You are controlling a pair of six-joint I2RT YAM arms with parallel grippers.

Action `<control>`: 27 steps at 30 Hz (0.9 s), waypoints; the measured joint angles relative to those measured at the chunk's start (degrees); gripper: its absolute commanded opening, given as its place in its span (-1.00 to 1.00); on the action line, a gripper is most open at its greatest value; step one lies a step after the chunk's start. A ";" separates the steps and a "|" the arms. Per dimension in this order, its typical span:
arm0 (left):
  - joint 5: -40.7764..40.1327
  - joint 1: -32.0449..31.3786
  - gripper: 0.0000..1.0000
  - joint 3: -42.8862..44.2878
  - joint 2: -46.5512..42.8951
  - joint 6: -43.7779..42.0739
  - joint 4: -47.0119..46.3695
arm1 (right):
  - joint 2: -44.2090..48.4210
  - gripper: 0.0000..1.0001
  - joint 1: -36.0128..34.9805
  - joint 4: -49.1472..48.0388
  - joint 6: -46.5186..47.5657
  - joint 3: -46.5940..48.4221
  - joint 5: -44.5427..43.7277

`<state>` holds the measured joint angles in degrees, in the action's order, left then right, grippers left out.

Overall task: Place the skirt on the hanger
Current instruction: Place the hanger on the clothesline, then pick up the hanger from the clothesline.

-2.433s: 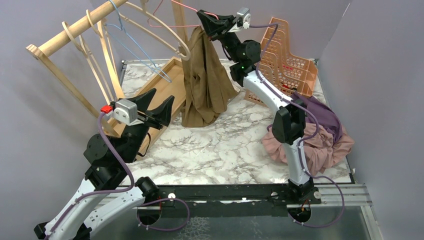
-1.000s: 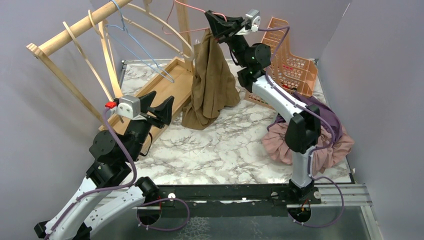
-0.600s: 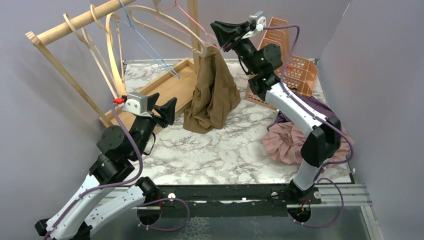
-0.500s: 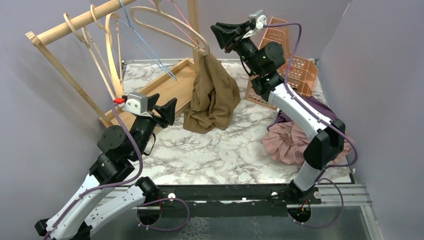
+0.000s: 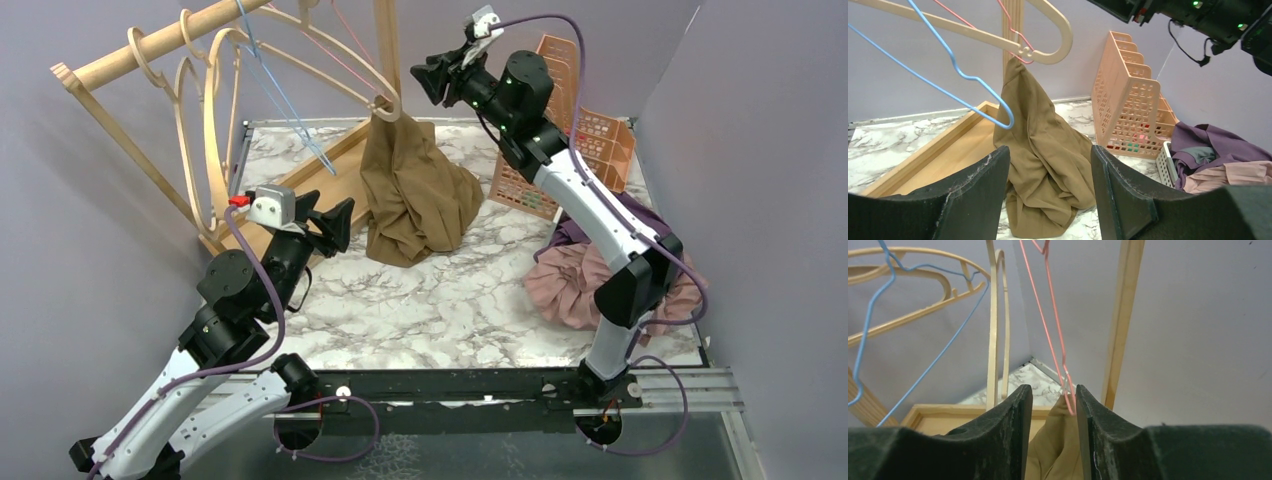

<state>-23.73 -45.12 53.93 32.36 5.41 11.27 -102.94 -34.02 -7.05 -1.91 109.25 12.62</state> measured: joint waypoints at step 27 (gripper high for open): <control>-2.14 0.00 0.27 0.00 0.24 1.25 1.62 | -30.18 -0.01 0.00 4.90 2.62 26.93 5.09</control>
<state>-25.87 -45.12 53.93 32.60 6.66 12.88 -133.12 -34.02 -2.15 0.71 136.18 17.72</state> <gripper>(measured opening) 0.632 0.548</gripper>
